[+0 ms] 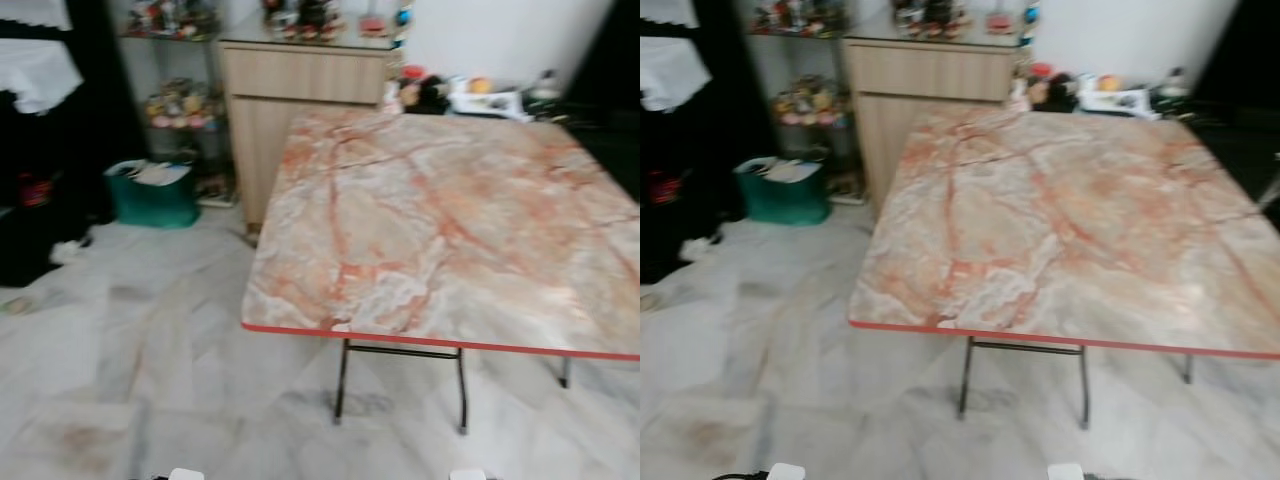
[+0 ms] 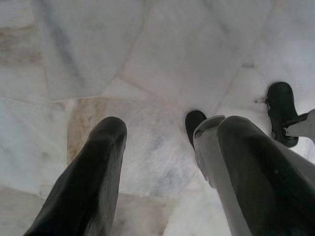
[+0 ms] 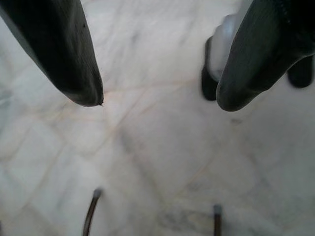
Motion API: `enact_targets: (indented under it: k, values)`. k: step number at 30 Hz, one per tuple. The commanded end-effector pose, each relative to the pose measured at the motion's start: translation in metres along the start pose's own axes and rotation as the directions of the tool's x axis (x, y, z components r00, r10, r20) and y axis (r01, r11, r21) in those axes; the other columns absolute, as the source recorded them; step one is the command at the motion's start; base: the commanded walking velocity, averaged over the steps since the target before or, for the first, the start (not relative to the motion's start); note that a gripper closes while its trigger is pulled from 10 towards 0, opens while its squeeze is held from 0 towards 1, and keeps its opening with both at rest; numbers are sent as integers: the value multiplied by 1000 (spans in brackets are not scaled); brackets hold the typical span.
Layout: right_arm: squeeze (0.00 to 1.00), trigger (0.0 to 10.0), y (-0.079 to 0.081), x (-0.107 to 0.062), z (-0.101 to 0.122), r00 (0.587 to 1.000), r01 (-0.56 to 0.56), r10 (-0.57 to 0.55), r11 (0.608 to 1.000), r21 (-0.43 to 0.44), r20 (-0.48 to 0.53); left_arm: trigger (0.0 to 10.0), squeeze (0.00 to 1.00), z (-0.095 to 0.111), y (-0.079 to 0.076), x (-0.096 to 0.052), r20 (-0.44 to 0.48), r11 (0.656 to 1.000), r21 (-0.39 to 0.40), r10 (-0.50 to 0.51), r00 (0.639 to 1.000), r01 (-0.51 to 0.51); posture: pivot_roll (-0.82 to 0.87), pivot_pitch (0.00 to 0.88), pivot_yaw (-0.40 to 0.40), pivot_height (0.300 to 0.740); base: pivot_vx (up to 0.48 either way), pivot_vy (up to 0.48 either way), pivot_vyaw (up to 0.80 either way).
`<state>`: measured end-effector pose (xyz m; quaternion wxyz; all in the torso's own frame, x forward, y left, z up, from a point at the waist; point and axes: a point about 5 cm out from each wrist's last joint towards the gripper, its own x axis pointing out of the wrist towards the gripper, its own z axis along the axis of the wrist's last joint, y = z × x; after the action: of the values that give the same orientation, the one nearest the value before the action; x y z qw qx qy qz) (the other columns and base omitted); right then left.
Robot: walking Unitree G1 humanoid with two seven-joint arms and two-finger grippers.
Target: Hang hanger
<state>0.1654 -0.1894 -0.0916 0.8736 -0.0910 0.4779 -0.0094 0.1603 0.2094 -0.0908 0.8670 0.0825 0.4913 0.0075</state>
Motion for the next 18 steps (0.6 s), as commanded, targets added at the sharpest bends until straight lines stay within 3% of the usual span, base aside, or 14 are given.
enact_targets:
  k: [1,8,18]
  values:
    - [0,10000,-10,6,29,999,-45,46,951,306,4,10000,0,-47,48,-17,-59,934,-341,94,994,-108,148,42,-58,740,0,0,-788]
    - [0,10000,-13,6,32,999,-31,24,943,331,26,10000,0,-53,43,-18,-70,946,-309,85,994,-103,149,45,-59,740,0,-41,-112]
    - [0,10000,-13,6,31,1000,-23,18,938,346,17,10000,0,-50,47,-17,-65,945,-308,90,994,-106,150,47,-58,740,0,-480,0]
